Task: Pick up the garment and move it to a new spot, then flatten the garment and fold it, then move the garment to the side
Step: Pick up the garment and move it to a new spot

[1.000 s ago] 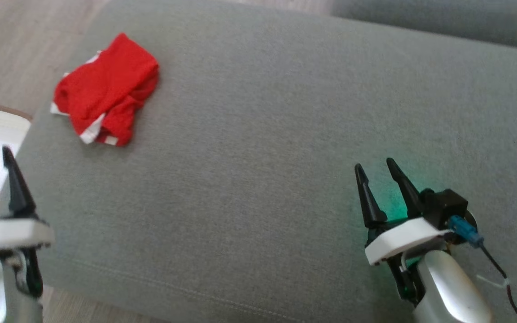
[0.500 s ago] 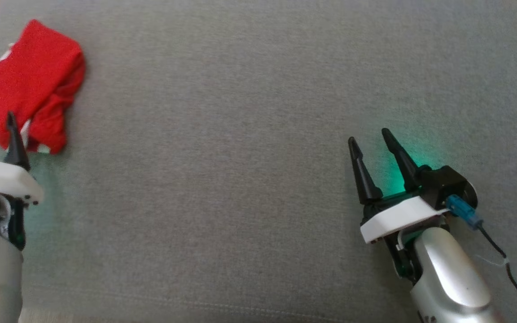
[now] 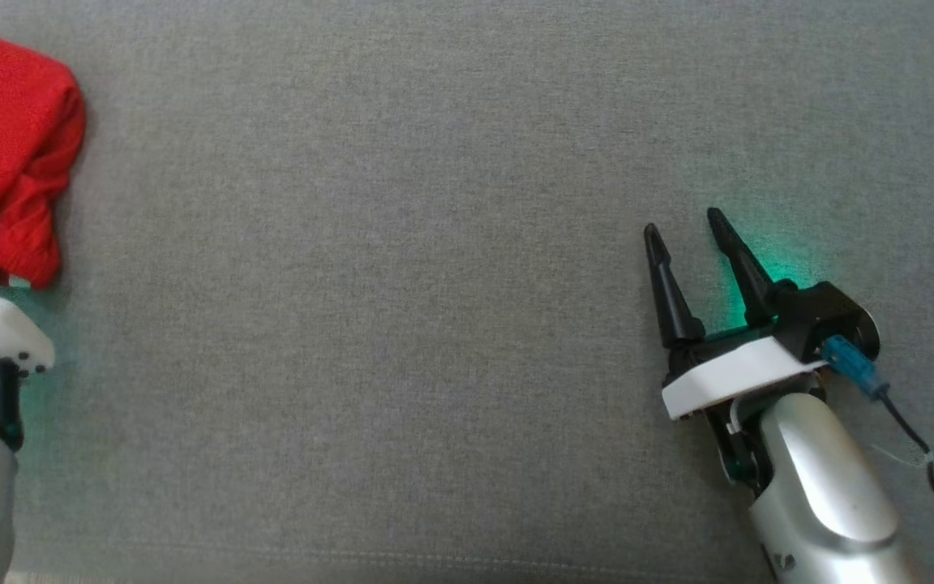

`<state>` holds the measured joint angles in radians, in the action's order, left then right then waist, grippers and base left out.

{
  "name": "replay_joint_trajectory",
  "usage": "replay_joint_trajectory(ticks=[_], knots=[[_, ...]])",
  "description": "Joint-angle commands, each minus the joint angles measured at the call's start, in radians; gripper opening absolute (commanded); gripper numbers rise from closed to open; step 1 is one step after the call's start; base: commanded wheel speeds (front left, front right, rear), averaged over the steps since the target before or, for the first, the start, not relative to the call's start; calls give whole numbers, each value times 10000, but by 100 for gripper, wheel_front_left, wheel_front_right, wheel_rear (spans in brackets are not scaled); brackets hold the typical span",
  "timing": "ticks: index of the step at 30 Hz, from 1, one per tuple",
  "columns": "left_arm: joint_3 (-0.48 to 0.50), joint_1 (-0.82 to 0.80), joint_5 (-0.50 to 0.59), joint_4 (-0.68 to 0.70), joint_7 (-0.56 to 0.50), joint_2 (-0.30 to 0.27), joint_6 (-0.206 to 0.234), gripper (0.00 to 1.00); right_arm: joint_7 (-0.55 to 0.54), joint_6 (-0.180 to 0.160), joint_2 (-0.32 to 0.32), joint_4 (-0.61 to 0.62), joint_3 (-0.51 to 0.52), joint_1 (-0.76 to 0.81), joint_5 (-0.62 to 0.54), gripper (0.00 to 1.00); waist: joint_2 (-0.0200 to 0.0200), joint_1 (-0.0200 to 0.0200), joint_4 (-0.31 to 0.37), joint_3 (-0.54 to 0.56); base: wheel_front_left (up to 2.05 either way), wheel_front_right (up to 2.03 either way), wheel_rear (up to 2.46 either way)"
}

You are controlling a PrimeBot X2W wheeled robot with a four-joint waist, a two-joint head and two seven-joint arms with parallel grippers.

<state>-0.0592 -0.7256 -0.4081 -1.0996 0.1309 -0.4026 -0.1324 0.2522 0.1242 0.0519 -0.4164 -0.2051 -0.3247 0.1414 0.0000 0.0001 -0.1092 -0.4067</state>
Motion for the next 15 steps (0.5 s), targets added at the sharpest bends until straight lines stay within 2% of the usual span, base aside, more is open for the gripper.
replay_joint_trajectory(ticks=[1, 7, 15], knots=[[141, -396, 9, 121, 356, -749, 18, 0, 95, 65, -16, 162, -161, -207, 116, 100, 0, -1, 18, 83, 0, 0, 0], [-413, -986, 218, 800, 1009, -982, 18, 0, 95, 65, -16, 97, -149, -202, 330, 100, 0, -1, 63, 390, 0, 0, 0], [-1624, -2135, 31, 3257, 1291, -713, 18, 0, 95, 65, -16, 20, -266, 52, 940, 100, 0, -1, 520, 1277, 0, 0, 0]])
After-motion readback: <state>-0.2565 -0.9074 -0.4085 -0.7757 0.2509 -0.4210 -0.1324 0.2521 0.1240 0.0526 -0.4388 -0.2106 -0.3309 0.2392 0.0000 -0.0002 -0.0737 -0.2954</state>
